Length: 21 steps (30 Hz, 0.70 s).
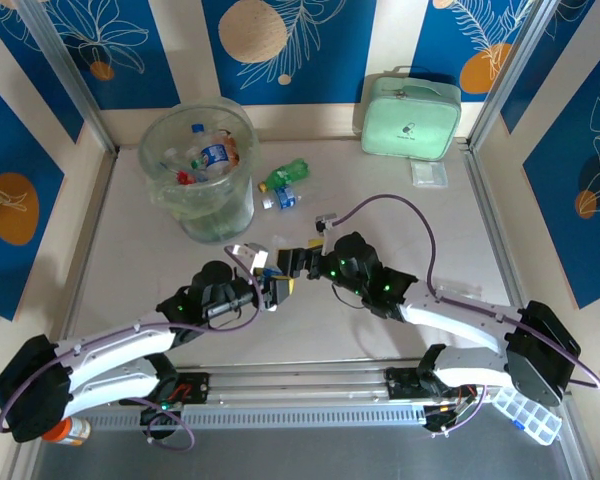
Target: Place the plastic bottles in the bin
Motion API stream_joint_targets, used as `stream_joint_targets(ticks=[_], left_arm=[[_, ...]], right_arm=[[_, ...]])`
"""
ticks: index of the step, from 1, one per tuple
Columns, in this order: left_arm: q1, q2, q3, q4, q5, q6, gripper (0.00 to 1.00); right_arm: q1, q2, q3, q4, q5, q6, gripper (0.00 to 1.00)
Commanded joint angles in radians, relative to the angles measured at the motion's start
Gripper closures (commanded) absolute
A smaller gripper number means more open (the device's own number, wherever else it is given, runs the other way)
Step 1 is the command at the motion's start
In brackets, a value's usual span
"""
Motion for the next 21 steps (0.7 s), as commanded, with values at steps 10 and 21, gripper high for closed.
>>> stream_joint_targets(ticks=[10,21], left_arm=[[0.005,-0.188,0.184,-0.401,-0.191,-0.070,0.59],[0.100,0.091,0.909,-0.977,-0.344,-0.110,0.57]], right_arm=[[0.011,-0.033,-0.018,-0.020,0.198,-0.064,0.03],[0.018,0.030,0.030,-0.082,0.256,-0.088,0.03]])
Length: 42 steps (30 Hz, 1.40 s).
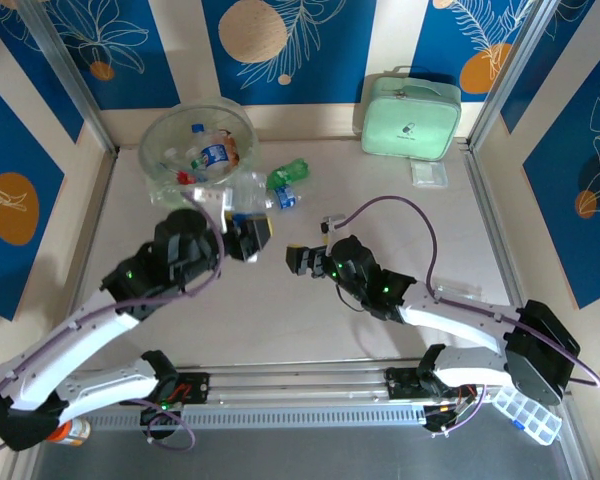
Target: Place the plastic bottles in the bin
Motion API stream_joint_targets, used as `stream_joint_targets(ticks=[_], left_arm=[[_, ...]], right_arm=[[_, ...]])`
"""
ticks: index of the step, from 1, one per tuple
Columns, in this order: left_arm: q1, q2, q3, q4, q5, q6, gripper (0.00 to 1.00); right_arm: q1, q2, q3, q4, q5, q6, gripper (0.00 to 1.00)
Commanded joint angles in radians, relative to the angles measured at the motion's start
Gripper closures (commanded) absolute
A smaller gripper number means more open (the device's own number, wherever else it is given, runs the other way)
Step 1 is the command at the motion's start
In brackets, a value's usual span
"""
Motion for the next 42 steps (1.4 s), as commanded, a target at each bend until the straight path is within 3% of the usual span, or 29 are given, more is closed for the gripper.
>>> stream_joint_targets(ticks=[1,7,12,16,19,25,33,36,42], left_arm=[[0.087,0.118,0.204,-0.235,-0.044,-0.060,0.58],[0.330,0.277,0.493,-0.292,0.084,-0.125,0.60],[0.452,0.480,0.782,-0.473,0.068,-0.080,0.61],[0.536,0.586,0.878,-0.554,0.033,-0.009,0.59],[0.611,0.635,0.861,-0.551,0.125,-0.040,0.58],[0.656,0.686,0.811,-0.557,0.111,-0.010,0.56],[0.674,0.765,0.731,-0.526,0.215,-0.004,0.53],[0.674,0.771,0.709,-0.528,0.204,-0.016,0.50],[0.674,0.768,0.731,-0.556,0.205,-0.010,0.22]], right_arm=[[-0.001,0.015,0.034,-0.014,0.045,-0.021,0.03],[-0.010,0.044,0.040,-0.008,0.013,-0.022,0.03],[-0.010,0.081,0.064,-0.030,0.017,-0.025,0.03],[-0.007,0.108,0.083,-0.045,0.004,-0.021,0.03],[0.004,0.126,0.098,-0.052,0.011,-0.036,0.03],[0.008,0.137,0.110,-0.066,0.017,-0.045,0.03],[0.013,0.160,0.134,-0.091,0.011,-0.053,0.02],[0.014,0.169,0.140,-0.097,0.013,-0.052,0.03],[0.020,0.174,0.145,-0.097,0.017,-0.059,0.03]])
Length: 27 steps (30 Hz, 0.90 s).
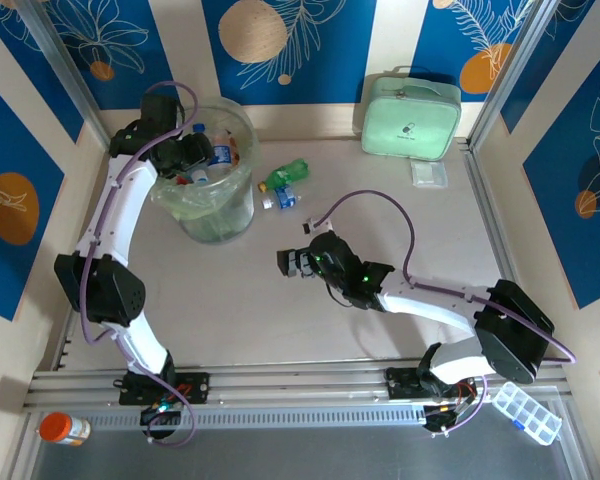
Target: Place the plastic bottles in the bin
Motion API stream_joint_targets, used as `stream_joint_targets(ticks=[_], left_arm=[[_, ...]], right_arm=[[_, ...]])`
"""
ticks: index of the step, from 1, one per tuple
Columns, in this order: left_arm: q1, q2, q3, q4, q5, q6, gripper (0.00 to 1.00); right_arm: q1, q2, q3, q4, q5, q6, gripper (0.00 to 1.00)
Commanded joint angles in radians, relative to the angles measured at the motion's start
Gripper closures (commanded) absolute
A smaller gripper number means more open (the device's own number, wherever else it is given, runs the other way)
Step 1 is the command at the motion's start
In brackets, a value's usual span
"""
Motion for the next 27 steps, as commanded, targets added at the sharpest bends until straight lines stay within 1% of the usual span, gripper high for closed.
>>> stream_joint_targets(ticks=[1,4,6,11,14,17,22,23,25,27], left_arm=[[0.008,-0.001,0.017,-0.060,0.011,0.008,0.19],[0.008,-0.028,0.043,-0.082,-0.014,0.016,0.13],[0.008,-0.051,0.052,-0.093,-0.025,0.016,0.10],[0.001,-0.142,0.017,-0.076,0.003,0.013,0.09],[-0.030,-0.224,-0.032,-0.045,-0.002,0.030,0.09],[-0.080,-0.346,-0.135,0.026,-0.027,0.036,0.09],[-0.194,-0.519,-0.307,0.112,-0.075,0.031,0.11],[-0.220,-0.555,-0.352,0.136,-0.076,0.031,0.11],[-0.255,-0.634,-0.461,0.215,-0.042,0.027,0.12],[-0.286,-0.716,-0.580,0.292,-0.023,0.009,0.12]], right_arm=[[0.009,0.007,0.033,-0.005,0.012,-0.019,0.03],[0.009,0.007,0.033,0.000,0.016,-0.022,0.03],[0.010,0.009,0.032,0.000,0.016,-0.022,0.03],[0.011,0.007,0.031,0.002,0.022,-0.024,0.02],[0.010,0.005,0.030,0.006,0.026,-0.028,0.02],[0.011,-0.002,0.024,0.010,0.023,-0.031,0.03],[0.010,-0.005,0.022,0.016,0.007,-0.031,0.03],[0.010,-0.006,0.021,0.016,0.002,-0.032,0.04],[0.009,-0.012,0.021,0.021,-0.008,-0.037,0.08],[0.009,-0.024,0.011,0.030,-0.013,-0.040,0.08]])
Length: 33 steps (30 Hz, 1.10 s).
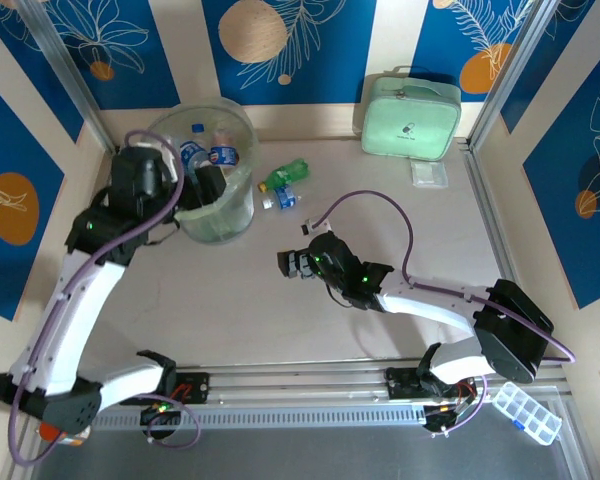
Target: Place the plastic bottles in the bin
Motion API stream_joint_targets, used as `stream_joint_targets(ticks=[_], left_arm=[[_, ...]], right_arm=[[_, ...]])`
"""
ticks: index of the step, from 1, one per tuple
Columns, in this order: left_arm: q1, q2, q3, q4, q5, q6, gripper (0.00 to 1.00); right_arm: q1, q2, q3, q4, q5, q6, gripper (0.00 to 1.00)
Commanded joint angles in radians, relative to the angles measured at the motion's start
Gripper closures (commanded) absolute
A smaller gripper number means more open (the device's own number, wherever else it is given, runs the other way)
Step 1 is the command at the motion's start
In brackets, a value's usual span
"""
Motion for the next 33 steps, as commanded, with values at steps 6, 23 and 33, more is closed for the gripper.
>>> stream_joint_targets(ticks=[6,23,33], left_arm=[[-0.130,-0.239,-0.430,0.264,-0.036,-0.089,0.15],[-0.213,-0.353,-0.987,0.704,-0.196,-0.207,0.15],[-0.213,-0.545,-1.035,0.645,-0.267,-0.217,0.15]], right_arm=[[-0.006,-0.053,0.000,0.040,-0.044,0.005,0.08],[-0.297,0.082,0.206,-0.222,-0.139,0.370,0.11],[-0.404,0.488,0.604,-0.351,-0.238,0.589,0.11]])
